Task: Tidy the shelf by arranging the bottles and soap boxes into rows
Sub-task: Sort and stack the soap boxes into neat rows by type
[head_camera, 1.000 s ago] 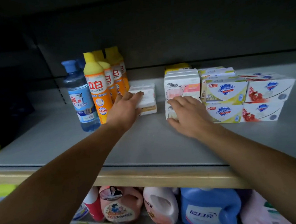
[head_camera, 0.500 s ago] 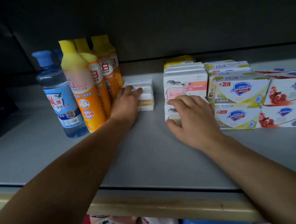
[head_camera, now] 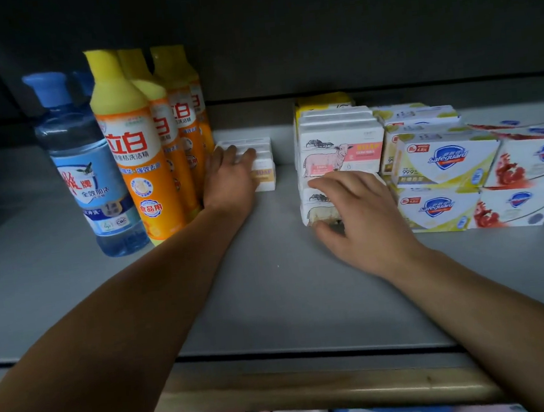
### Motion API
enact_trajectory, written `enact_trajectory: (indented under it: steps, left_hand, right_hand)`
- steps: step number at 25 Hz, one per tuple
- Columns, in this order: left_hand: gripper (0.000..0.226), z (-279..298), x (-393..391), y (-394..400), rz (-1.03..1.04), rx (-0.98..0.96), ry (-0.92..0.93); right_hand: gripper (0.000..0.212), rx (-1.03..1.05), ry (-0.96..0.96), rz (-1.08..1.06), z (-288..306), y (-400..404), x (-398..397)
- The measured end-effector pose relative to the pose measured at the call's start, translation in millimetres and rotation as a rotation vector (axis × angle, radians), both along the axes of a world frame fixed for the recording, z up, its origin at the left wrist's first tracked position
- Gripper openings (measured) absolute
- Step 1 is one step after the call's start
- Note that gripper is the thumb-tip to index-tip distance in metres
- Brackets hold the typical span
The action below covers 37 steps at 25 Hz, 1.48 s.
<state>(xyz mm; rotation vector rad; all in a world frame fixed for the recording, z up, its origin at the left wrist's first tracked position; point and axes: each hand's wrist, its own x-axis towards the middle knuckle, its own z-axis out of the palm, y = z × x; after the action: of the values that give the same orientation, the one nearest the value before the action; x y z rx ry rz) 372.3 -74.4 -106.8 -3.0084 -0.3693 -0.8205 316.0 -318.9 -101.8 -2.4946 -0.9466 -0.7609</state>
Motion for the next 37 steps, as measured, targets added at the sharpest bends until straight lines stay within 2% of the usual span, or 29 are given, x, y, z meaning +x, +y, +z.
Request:
enact_trajectory:
  steps: [5, 7, 8, 10, 11, 13, 14, 16, 19, 24, 26, 28, 31, 34, 35, 37]
  left_hand:
    - [0.062, 5, -3, -3, -0.009, -0.023, 0.05]
    - [0.062, 11, -15, -13, -0.016, -0.057, 0.006]
    - [0.056, 14, -23, -21, -0.063, -0.118, -0.077]
    - [0.032, 18, -45, -34, -0.222, -0.344, -0.227]
    - [0.019, 18, -55, -40, -0.3, -0.49, -0.218]
    - [0.006, 13, -75, -53, -0.404, -0.729, -0.075]
    - [0.01, 10, -83, -57, -0.438, -0.797, 0.0]
    - [0.034, 5, -87, -61, -0.511, -0.877, 0.108]
    - [0.051, 3, -89, -63, -0.623, -0.918, 0.155]
    - [0.018, 7, -94, -58, -0.542, -1.022, -0.01]
    - [0.024, 15, -99, -52, -0.494, -1.227, -0.059]
    - [0.023, 25, -106, -46, -0.46, -1.54, -0.067]
    - [0.028, 32, -112, -34, -0.494, -1.713, 0.035]
    - [0.056, 35, -117, -31, -0.595, -1.733, 0.151]
    - [0.063, 35, -117, -32, -0.601, -1.68, 0.171]
    - [0.077, 34, -117, -34, -0.543, -1.539, 0.218]
  right_hand:
    - [0.056, 0.006, -0.021, -0.016, -1, 2, -2]
    - [0.057, 0.025, -0.014, -0.016, 0, 1, -5]
    - [0.057, 0.033, 0.001, -0.023, 1, 0, -6]
    - [0.056, 0.019, 0.019, -0.042, 2, -1, -6]
    - [0.057, -0.007, 0.017, -0.06, 2, -1, -5]
    - [0.063, -0.098, 0.019, -0.113, 3, -3, -4]
    - [0.066, -0.139, 0.018, -0.13, 3, -4, -5]
    - [0.067, -0.152, 0.006, -0.112, 2, -4, -7]
    - [0.065, -0.038, 0.007, 0.011, 3, -5, -13]
    - [0.067, 0.104, 0.066, 0.148, 4, -4, -18]
    - [0.074, 0.122, 0.045, 0.124, 5, -5, -16]
    - [0.076, 0.2, 0.151, 0.16, 7, -7, -15]
    - [0.072, 0.341, 0.299, 0.255, 8, -6, -16]
    - [0.05, 0.602, 0.45, 0.253, 9, -6, -16]
    - [0.049, 0.695, 0.542, 0.224, 11, -7, -16]
    - [0.061, 0.781, 0.735, 0.166, 13, -8, -14]
